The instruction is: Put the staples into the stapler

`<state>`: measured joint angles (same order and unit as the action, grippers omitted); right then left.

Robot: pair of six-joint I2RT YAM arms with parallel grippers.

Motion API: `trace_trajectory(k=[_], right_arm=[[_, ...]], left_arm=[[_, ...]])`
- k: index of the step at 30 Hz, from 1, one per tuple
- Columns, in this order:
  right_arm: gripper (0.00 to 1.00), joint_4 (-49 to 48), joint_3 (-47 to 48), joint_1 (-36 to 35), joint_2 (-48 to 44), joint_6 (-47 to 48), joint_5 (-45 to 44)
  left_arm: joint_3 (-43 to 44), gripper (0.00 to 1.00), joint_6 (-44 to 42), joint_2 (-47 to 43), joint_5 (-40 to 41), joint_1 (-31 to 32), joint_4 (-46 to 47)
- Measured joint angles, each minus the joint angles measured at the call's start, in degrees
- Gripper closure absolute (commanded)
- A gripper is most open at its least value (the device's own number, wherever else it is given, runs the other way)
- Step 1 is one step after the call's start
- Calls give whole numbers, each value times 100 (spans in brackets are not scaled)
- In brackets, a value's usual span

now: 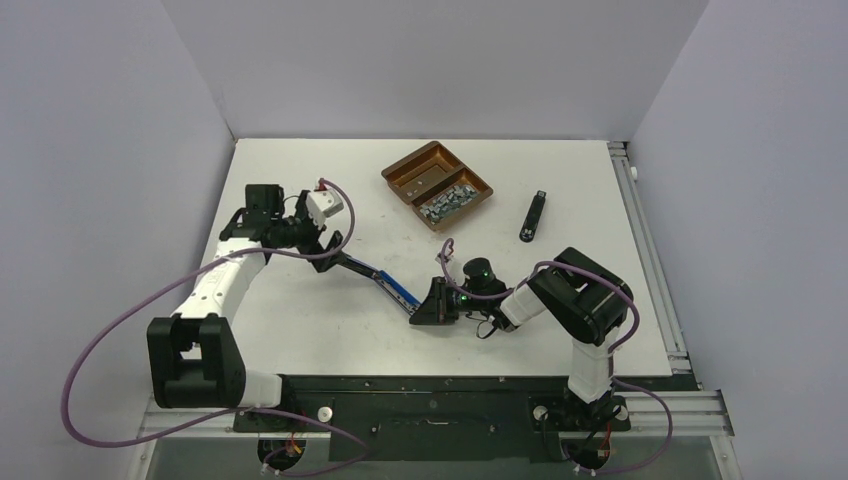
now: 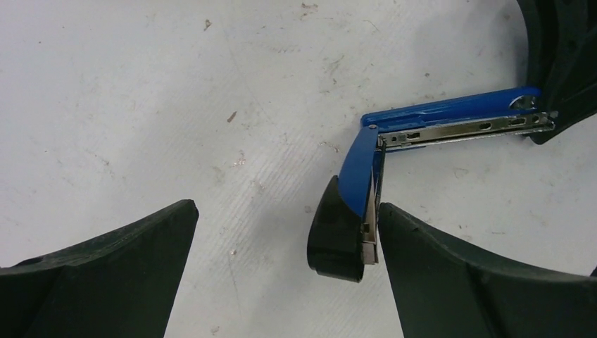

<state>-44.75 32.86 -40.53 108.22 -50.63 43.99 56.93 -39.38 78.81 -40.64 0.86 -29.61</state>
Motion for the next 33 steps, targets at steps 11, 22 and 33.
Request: trace_trajectory(k=[11, 22, 33], right_arm=[[92, -192, -125, 0, 0, -105, 7], [92, -612, -280, 7, 90, -435, 321], [77, -798, -280, 11, 203, -601, 431]], left_arm=[[-11, 0, -74, 160, 479, 107, 535], [-398, 1, -573, 566, 1152, 122, 1493], [-407, 4, -636, 1248, 1808, 166, 2203]])
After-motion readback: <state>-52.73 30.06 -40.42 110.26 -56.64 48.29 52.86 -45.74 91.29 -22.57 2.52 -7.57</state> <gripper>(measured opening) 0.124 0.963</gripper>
